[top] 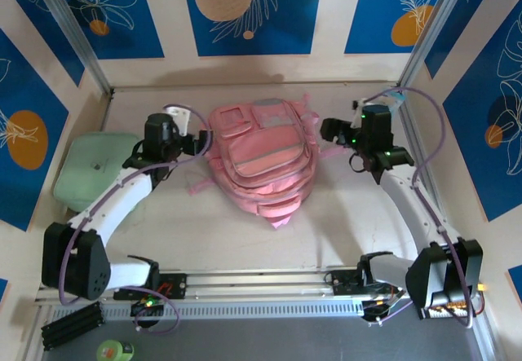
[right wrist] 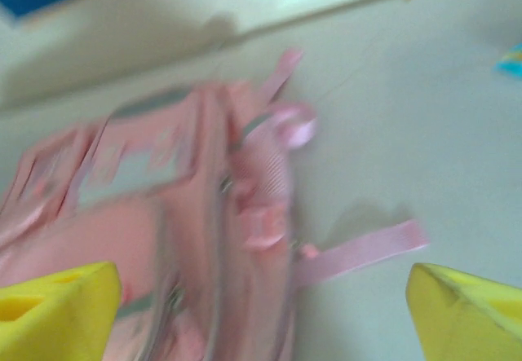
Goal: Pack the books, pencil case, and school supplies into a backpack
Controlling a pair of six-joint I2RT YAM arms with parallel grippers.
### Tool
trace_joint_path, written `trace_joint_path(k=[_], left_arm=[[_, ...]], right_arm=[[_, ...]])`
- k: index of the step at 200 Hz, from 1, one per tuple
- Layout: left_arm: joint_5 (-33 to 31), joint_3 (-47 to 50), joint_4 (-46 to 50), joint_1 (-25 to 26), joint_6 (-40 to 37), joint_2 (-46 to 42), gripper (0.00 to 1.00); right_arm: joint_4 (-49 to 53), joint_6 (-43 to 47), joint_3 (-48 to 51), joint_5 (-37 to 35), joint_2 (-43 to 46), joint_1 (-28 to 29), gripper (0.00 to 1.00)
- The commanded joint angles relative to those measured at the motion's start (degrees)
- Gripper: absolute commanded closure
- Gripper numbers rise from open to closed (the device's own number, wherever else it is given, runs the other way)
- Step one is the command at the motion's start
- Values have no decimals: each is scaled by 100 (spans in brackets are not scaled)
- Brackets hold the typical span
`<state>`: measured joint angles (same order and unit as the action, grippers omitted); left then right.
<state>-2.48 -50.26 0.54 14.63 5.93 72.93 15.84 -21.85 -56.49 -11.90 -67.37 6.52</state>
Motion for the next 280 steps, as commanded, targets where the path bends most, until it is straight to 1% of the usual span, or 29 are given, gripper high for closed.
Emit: trace_joint_path(k=[1,15,37,59,72,81,101,119,143,162,173,188,202,231,242,253,263,271,280], left_arm=[[-1232,553,-300,-326,1072,-260,0],[-1640,924,-395,-503,1272,-408,0],[-2176,1556,-805,-691,1266,-652,0],[-2413,2267,-1655,-768,891,-894,1],[-2403,2587,-2079,-788,571,-954,1],[-2377,2733,-2266,-808,409,-945,1],[-2125,2962,-2822,-831,6,-757,1],[-1787,3168,-3699,-839,-367,-422,1],[-1104,3420,-5027,-873,-830,153,1],[-444,3461,-5623,-943,-884,567,0],[-159,3450,-5694,-942,-960,719,1],[48,3492,-5920,-952,-1004,889,1],[154,3538,-6147,-997,-994,1050,0],[303,3495,-6498,-1080,-928,1516,0],[324,3446,-6524,-1124,-893,1634,0],[288,3390,-6491,-1154,-842,1702,0],[274,3327,-6333,-1157,-831,1684,1],[309,3259,-6203,-1163,-843,1689,1],[356,3181,-6038,-1157,-879,1675,0]], right_arm=[[-422,-360,377,-969,114,-461,5],[-656,-522,662,-1137,155,-740,4],[-1293,-642,1378,-1149,283,-1083,3],[-2226,-287,2201,-1441,343,-1095,0],[-2548,-82,2535,-1696,289,-1065,1],[-2642,63,2664,-1742,224,-1051,1],[-2962,361,2879,-1696,-19,-968,1],[-3519,597,3044,-1521,-260,-815,1],[-4536,1023,3286,-1235,-530,-584,1],[-5143,1192,3387,-754,-706,-533,1],[-5467,1280,3434,-592,-845,-509,1],[-5882,1365,3480,-429,-1087,-496,1],[-6062,1407,3478,-309,-1319,-499,1],[-6649,1429,3557,-297,-1850,-466,1],[-6880,1477,3579,-472,-2009,-398,1],[-6639,1459,3520,-542,-1953,-376,1],[-6685,1410,3487,-648,-2004,-384,1],[-6469,1352,3417,-634,-1976,-417,1],[-6552,1373,3427,-635,-1997,-420,1]])
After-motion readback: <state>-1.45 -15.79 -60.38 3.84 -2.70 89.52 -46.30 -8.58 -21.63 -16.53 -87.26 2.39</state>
